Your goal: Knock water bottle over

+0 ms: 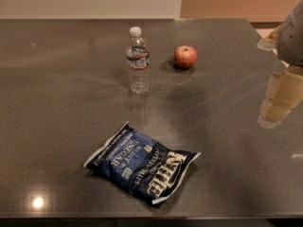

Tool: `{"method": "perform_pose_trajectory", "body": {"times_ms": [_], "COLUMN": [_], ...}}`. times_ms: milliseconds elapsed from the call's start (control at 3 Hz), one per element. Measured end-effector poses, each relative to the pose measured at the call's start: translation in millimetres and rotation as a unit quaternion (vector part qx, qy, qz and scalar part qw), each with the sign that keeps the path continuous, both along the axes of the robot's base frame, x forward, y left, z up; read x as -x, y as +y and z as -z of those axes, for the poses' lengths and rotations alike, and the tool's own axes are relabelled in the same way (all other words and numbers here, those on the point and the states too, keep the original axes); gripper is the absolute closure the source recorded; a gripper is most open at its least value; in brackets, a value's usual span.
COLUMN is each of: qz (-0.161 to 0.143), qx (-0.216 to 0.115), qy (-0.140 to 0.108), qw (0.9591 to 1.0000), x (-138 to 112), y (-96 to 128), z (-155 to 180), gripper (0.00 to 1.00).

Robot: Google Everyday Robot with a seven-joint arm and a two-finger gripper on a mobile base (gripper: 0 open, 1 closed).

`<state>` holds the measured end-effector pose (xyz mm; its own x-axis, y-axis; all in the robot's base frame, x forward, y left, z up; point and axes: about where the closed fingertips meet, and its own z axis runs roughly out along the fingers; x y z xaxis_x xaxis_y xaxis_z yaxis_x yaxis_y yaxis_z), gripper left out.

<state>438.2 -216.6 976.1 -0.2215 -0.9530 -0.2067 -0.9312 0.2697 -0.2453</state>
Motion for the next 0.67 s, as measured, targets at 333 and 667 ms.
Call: {"method": "perform_pose_trajectory", "body": {"times_ms": [333, 667], "qz": [0.0, 0.001], "qx": [0.0, -0.023], "qy": [-0.002, -0.014], "qw": [1.0, 0.9996], "x": [-1, -19], "y": [1, 18], "z": [-1, 0], "gripper": [0.0, 0.0]}}
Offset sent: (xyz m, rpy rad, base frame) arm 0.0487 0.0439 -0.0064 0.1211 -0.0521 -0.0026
